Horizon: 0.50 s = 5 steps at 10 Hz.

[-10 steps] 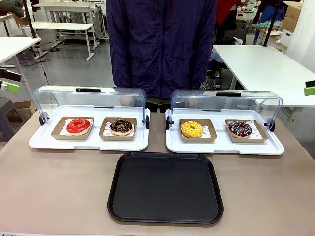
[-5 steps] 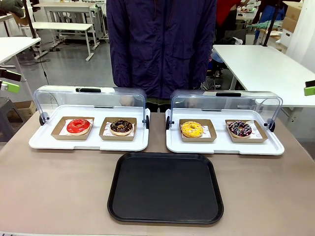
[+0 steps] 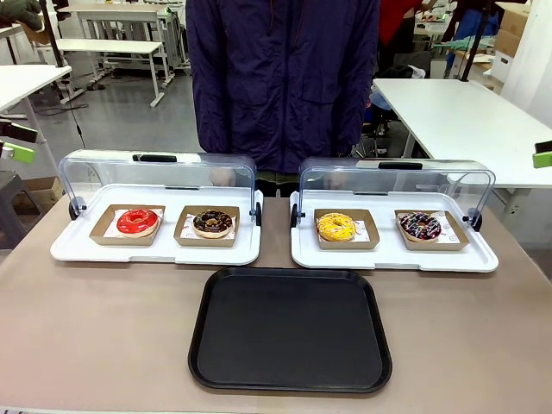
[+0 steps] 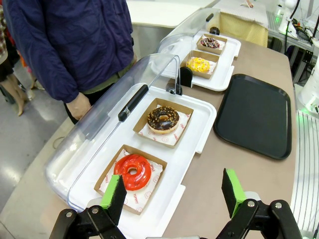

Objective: Move the second donut from the left to the tray.
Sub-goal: Pick up the Paper togo box containing the Donut indicated by the person and place it on the Handle tray.

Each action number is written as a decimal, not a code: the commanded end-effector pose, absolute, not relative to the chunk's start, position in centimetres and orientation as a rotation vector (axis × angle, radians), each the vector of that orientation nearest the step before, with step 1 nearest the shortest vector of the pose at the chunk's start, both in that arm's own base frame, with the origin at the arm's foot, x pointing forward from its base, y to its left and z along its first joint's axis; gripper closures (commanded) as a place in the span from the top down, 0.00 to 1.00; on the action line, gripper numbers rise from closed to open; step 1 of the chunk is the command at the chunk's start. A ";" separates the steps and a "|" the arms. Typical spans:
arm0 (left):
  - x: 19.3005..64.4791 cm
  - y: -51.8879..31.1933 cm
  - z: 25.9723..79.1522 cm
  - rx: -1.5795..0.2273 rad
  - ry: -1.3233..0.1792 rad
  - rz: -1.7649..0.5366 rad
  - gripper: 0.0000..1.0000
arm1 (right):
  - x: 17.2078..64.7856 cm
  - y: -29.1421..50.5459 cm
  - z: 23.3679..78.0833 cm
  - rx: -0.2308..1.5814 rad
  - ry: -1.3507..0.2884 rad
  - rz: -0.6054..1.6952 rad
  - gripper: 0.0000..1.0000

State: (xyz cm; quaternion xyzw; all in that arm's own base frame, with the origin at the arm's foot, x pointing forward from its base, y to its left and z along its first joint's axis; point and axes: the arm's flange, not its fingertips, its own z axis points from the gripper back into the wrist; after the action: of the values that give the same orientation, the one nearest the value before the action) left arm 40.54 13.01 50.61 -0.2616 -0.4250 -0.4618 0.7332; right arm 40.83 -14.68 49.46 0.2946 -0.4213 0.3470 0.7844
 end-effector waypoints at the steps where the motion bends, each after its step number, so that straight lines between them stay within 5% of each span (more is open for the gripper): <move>1: 40.5 12.9 50.8 -0.581 -0.943 -1.020 1.00 | 40.9 -14.6 49.6 0.639 -0.915 0.751 1.00; 5: 40.5 12.9 50.8 -0.581 -0.943 -1.020 1.00 | 40.9 -14.6 49.6 0.639 -0.915 0.751 1.00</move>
State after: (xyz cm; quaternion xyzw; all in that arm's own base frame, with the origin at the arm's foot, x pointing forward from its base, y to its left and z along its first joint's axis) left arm 40.54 13.01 50.61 -0.2616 -0.4251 -0.4618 0.7332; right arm 40.83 -14.68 49.46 0.2946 -0.4213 0.3470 0.7844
